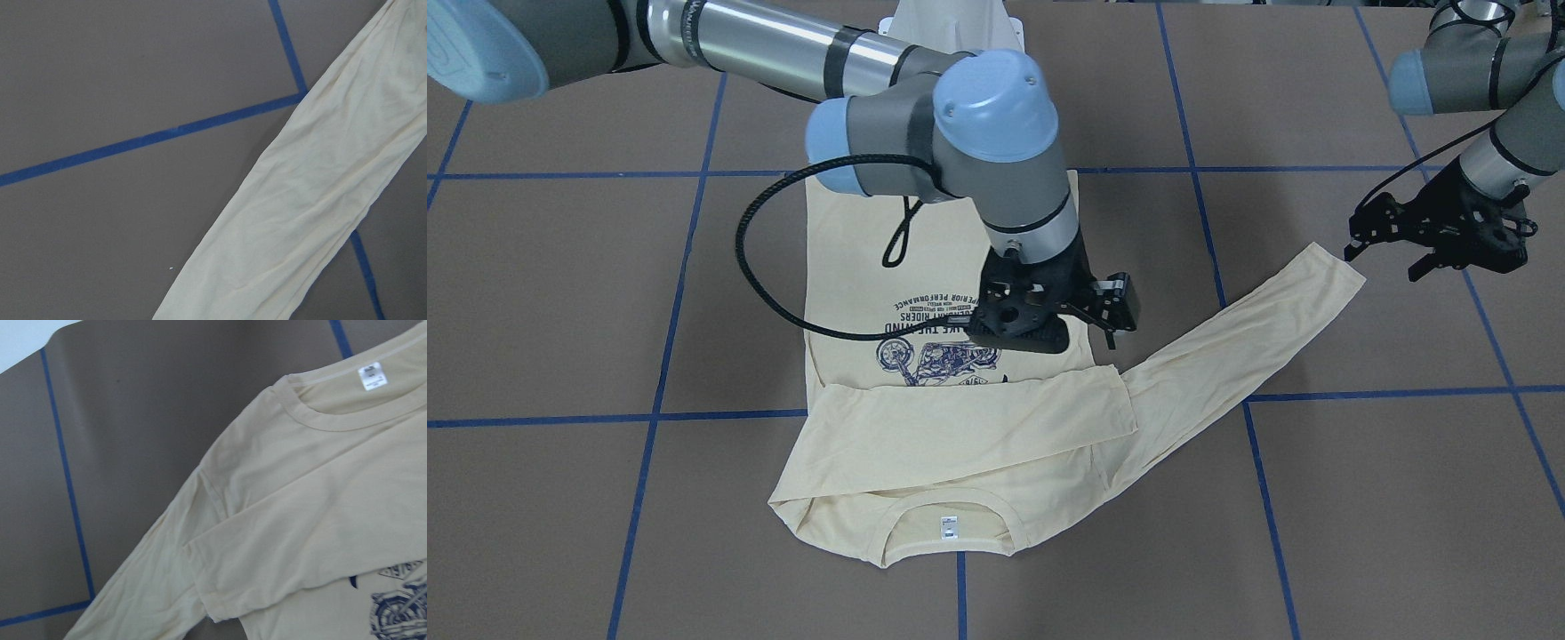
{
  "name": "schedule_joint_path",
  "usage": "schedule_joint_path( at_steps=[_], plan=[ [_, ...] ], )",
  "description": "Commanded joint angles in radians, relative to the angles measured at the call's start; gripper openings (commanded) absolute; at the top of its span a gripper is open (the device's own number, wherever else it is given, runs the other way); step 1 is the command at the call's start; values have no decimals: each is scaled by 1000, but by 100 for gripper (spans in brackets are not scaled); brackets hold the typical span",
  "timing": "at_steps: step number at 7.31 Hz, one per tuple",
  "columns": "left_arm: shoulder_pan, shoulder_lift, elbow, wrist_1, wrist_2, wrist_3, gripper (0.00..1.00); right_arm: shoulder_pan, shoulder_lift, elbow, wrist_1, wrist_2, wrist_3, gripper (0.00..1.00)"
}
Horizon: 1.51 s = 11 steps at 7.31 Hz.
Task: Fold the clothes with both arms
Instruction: 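Release the sleeve and lift the right gripper away from the shirt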
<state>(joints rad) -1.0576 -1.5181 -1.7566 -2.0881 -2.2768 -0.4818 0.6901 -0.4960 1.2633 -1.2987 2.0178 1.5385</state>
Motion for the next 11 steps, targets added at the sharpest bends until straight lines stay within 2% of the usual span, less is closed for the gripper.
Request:
schedule_joint_path(
  at_steps=[1,2,3,5,8,9,11],
  plan=[
    [19,18,145,-165,16,5,87,84,-312,338,-43,99,-53,99],
    [19,19,181,-238,13,-7,86,120,-419,437,-45,129,-84,99],
    [21,19,192,-240,11,-8,82,138,-468,483,-45,140,-86,99],
    [48,15,203,-236,-21,-12,68,143,-474,490,-47,140,-86,99],
    [77,10,232,-234,-53,-12,61,143,-480,493,-45,130,-86,99],
    [77,12,236,-236,-53,-6,56,141,-481,492,-45,125,-84,99],
    [77,18,243,-242,-53,-4,55,137,-481,492,-45,118,-84,100]
  ],
)
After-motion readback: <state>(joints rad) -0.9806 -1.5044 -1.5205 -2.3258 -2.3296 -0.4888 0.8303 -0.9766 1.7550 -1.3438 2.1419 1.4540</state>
